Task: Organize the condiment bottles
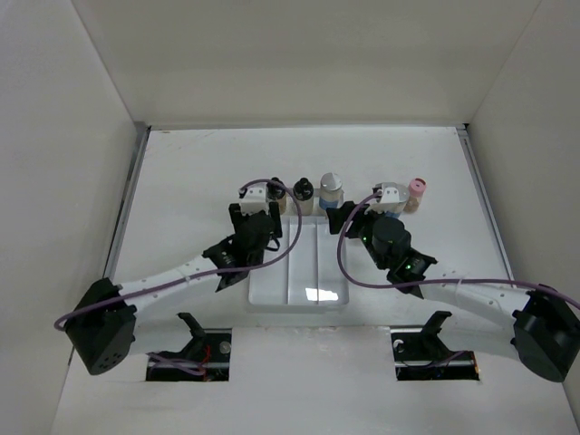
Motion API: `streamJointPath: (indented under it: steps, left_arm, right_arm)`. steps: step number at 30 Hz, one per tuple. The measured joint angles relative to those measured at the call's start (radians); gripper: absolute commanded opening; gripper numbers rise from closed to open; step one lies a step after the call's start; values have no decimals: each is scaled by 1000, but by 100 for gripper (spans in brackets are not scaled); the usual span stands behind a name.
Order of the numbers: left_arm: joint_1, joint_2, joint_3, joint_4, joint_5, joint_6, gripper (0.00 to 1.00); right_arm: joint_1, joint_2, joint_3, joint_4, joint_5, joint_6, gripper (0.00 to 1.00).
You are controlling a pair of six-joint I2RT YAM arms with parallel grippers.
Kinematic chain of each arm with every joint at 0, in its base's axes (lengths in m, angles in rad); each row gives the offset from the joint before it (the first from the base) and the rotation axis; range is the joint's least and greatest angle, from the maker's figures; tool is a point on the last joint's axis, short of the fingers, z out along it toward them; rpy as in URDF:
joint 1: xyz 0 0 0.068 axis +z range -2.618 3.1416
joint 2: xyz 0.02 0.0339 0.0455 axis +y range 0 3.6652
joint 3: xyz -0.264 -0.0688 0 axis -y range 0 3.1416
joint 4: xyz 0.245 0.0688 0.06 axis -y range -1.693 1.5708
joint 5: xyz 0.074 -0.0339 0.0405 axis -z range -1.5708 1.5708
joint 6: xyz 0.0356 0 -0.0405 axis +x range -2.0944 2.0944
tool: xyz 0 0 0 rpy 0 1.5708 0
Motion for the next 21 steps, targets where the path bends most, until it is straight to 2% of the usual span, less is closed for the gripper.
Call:
streamJointPath:
  steps: [6, 16, 18, 21]
  left_arm:
    - [-18, 149, 0, 55, 32, 0, 42]
    - [-16, 296, -18, 204, 53, 0, 45]
    - [-16, 317, -19, 226, 47, 3, 49]
    - [-17, 323, -19, 246, 45, 1, 63]
  right_arm:
    - [-1, 0, -6, 2, 8, 0, 87]
    - [-7, -4, -13, 7, 11, 0, 87]
    - [-7, -4, -13, 8, 12, 0, 88]
    - [-7, -4, -13, 8, 12, 0, 89]
